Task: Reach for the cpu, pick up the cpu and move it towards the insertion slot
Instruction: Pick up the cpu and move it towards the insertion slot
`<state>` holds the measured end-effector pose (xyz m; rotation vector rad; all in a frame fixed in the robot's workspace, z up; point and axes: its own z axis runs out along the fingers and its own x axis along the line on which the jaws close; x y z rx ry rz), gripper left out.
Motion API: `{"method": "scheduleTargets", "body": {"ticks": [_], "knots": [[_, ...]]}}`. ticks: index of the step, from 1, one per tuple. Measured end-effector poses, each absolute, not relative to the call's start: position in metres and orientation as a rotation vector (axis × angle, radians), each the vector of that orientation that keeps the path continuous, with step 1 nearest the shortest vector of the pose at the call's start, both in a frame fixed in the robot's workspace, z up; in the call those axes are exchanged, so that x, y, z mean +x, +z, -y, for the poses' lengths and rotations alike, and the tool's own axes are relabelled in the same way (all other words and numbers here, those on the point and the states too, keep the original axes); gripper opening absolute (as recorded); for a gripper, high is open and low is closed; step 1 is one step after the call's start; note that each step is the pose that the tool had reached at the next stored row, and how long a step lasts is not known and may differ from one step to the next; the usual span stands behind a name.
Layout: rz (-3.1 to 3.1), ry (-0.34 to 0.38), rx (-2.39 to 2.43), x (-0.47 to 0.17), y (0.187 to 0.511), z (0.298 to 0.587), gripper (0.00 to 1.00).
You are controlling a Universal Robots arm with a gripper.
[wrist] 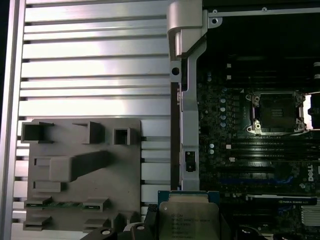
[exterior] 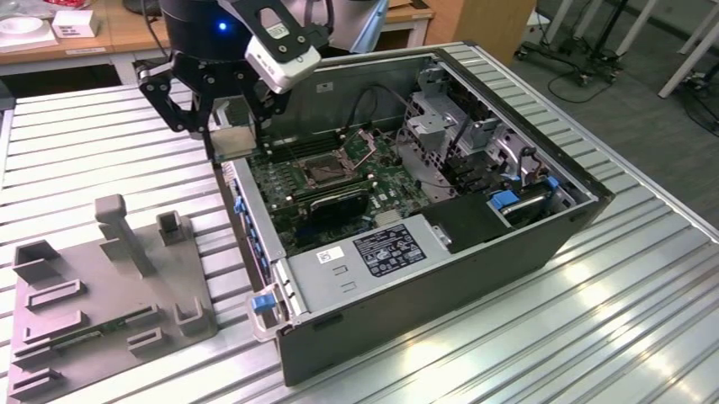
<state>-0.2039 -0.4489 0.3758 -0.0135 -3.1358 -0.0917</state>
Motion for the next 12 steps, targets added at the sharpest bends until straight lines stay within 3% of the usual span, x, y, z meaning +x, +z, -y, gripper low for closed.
{"method": "scheduleTargets", "body": {"ticks": [12], "knots": [[3.136, -0.092, -0.013, -0.1988, 0.3758, 0.4489, 0.55]]}}
